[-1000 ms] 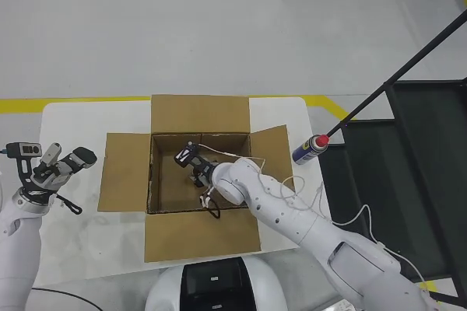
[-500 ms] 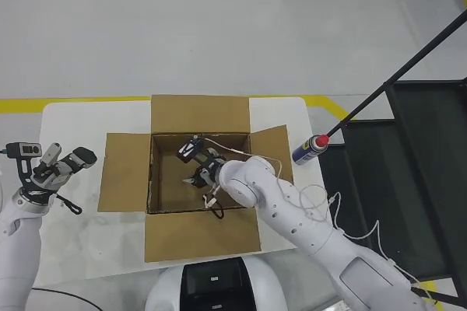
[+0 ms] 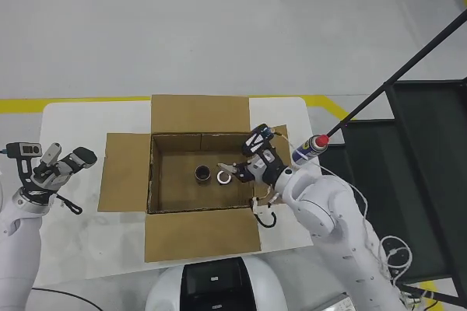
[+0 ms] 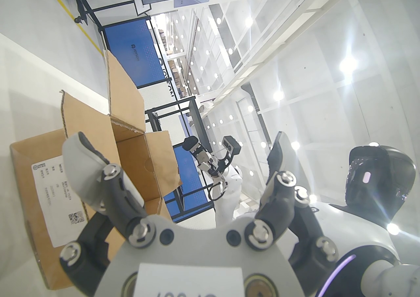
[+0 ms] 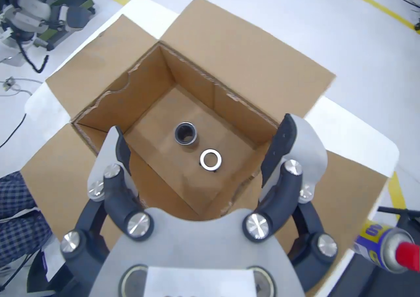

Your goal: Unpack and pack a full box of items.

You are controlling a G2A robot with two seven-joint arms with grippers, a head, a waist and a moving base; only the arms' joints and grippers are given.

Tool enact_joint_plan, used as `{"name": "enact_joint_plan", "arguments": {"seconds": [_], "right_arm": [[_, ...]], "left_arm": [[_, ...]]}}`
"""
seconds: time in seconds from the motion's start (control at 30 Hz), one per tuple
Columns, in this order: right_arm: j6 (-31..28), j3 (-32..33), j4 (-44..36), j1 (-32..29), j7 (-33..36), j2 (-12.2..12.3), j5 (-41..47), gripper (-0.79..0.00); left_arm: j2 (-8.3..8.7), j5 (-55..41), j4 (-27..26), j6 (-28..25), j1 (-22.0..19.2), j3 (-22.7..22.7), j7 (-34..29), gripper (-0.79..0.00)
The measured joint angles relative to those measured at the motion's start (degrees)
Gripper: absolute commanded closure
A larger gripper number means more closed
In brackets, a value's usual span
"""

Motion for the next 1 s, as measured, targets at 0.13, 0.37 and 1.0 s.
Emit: {"name": "enact_joint_plan", "arguments": {"seconds": [0.13, 0.37, 1.0], "right_arm": [[-0.5, 5.9, -1.0, -4.7, -4.6, 0.6, 0.9, -0.785], [-2.7, 11.7, -0.1, -9.1, -12.1, 1.1, 3.3, -0.785], [6.5, 15.2, 6.9, -11.3, -29.1, 0.9, -3.4, -0.785]], "left_arm": [[0.00, 0.0, 0.0, 0.0, 0.0, 0.0, 0.0, -0.785], [0.00, 0.0, 0.0, 0.0, 0.0, 0.0, 0.0, -0.785], [0.00, 0.0, 0.0, 0.0, 0.0, 0.0, 0.0, -0.785]]}}
